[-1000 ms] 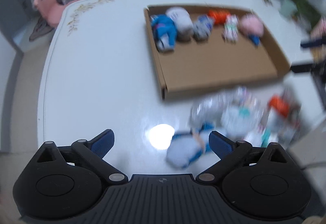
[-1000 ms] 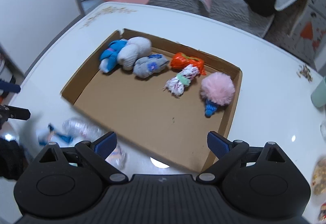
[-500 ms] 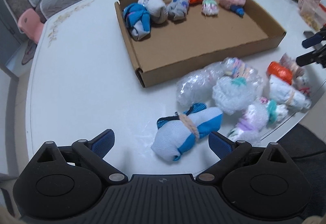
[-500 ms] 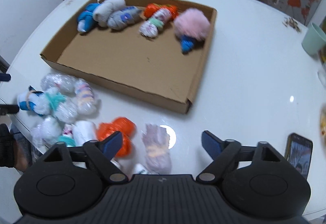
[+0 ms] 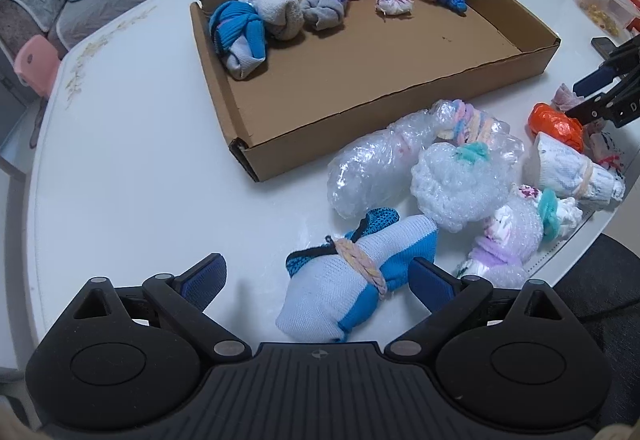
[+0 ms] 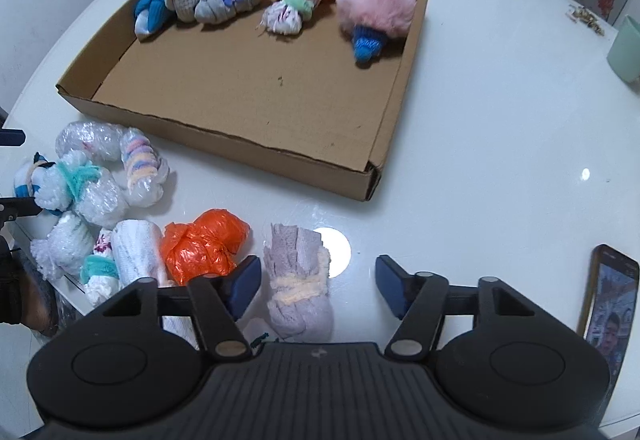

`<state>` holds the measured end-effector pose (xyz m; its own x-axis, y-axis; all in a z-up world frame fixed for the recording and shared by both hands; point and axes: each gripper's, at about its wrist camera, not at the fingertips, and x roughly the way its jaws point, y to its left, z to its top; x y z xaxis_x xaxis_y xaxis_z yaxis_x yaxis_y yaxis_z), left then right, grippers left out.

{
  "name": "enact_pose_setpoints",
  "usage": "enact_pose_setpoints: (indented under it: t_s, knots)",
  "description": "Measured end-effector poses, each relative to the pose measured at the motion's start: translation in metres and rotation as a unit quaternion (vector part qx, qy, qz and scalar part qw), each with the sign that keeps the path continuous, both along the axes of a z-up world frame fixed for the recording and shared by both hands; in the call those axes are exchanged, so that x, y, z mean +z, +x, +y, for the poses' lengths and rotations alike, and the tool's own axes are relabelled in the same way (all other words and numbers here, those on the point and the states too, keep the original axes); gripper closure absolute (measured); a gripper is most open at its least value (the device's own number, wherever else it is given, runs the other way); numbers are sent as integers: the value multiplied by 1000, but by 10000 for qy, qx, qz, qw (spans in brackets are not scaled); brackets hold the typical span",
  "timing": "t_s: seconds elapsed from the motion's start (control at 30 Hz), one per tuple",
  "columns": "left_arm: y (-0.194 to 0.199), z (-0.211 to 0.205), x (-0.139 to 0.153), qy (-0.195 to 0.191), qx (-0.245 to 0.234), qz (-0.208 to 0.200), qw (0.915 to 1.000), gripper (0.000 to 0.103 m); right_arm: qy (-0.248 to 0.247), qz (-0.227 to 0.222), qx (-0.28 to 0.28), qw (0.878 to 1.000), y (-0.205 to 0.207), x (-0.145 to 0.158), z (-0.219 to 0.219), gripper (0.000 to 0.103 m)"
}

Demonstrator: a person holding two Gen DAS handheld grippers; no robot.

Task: Organize objects
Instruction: 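Grasp the blue-white sock bundle with the left gripper while the right grasps the lilac sock roll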

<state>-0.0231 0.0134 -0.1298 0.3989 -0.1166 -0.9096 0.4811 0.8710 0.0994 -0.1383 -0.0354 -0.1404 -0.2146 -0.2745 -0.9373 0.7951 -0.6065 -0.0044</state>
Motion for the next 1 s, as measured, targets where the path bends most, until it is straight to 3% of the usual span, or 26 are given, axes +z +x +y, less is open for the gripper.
enact_pose_setpoints:
  t_s: [0.2, 0.3, 0.5, 0.6, 0.67, 1.0]
  knots:
    - [3, -2, -7, -87, -74, 61, 9999, 9, 17, 11, 39, 10000, 4, -3, -2, 59]
    - [3, -3, -11, -55, -99, 118, 9999, 18, 3, -17, 15, 10000, 4, -2, -2, 65]
    - [1, 2, -18, -94, 47, 274, 9996, 20, -23, -7, 18, 10000, 6, -1, 1, 65]
    - [1, 1, -15, -186, 90, 312, 9993, 35, -41, -15, 14, 10000, 6, -1, 3, 70]
    - [1, -4, -11, -143, 29, 302, 9994, 52, -57, -64, 7, 10000, 6, 0, 5, 73]
    - [2, -3, -3, 29, 138, 478, 9988, 54, -159, -72, -17, 9998, 7, 10, 19, 77]
